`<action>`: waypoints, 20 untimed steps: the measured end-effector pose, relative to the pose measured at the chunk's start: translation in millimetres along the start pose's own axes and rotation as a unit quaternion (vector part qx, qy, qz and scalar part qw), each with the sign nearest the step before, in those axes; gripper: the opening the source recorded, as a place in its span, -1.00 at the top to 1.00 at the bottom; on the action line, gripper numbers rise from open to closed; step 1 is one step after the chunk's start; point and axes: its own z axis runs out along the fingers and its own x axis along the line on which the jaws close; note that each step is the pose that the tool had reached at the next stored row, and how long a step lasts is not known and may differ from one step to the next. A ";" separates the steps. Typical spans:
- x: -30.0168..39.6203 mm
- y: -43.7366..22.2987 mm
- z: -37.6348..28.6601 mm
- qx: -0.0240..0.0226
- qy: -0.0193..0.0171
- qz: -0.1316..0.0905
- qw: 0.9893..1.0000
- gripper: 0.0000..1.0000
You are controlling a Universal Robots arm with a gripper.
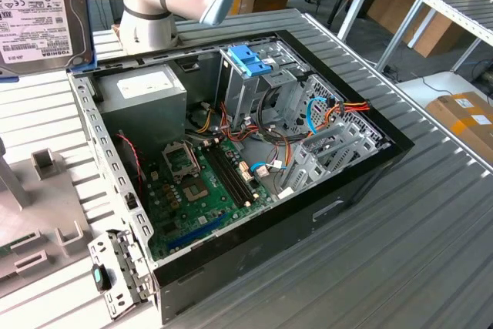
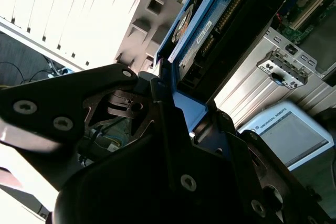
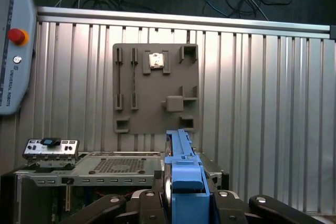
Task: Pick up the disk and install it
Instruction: 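Pick up the disk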
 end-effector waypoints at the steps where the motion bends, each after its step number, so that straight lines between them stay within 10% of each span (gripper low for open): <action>1: 0.3 -0.2 0.3 0.000 0.000 0.000 1.000 0.26; 20: 5.7 -4.1 4.7 0.000 0.000 0.000 1.000 0.26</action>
